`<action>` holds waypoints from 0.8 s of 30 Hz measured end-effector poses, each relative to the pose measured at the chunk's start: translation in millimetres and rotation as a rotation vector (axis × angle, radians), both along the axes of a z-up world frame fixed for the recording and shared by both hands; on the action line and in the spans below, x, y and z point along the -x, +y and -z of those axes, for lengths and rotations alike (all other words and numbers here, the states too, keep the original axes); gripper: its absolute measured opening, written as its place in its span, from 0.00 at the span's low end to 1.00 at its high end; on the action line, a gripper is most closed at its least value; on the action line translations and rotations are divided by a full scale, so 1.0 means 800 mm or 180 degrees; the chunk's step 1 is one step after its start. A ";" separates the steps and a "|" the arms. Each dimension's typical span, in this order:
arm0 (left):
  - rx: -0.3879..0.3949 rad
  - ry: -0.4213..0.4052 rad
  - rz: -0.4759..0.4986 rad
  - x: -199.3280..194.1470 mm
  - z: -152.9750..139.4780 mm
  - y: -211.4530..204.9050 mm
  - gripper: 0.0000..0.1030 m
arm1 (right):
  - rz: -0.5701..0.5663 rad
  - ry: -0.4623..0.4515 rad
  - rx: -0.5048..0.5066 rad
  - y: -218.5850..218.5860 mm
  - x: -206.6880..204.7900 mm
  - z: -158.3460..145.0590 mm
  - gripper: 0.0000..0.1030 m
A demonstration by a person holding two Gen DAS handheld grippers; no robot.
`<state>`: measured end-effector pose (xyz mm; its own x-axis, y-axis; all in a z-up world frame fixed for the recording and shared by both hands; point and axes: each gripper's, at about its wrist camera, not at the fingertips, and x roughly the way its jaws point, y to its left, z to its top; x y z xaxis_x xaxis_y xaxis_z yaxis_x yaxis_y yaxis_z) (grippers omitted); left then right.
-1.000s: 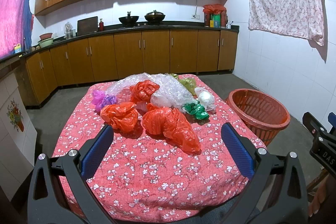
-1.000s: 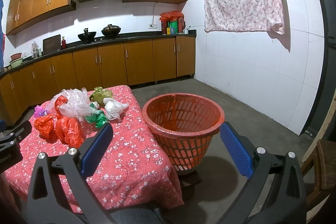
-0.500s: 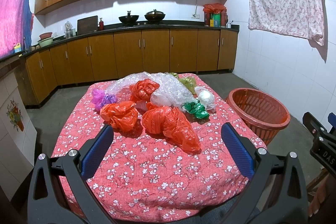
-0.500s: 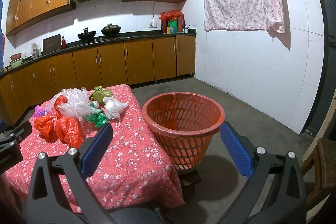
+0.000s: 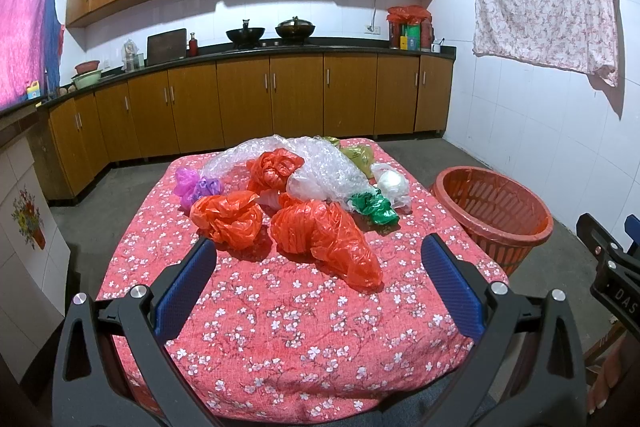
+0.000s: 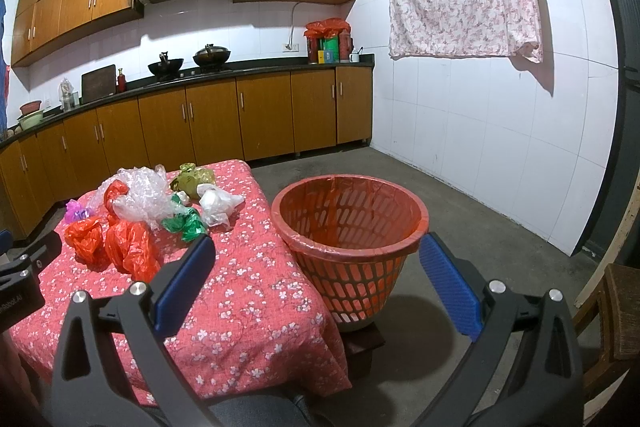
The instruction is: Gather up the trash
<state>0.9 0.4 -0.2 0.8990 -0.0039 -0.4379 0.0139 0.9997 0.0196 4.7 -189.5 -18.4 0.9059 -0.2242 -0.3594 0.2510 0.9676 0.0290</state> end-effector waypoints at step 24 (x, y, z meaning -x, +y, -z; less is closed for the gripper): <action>0.0001 0.0012 -0.0001 0.000 0.000 0.000 0.98 | 0.0020 0.0015 -0.0024 0.000 -0.002 0.007 0.96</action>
<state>0.9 0.4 -0.2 0.8973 -0.0036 -0.4414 0.0135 0.9997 0.0193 5.9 -189.9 -23.9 0.9028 -0.2270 -0.3652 0.2571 0.9658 0.0350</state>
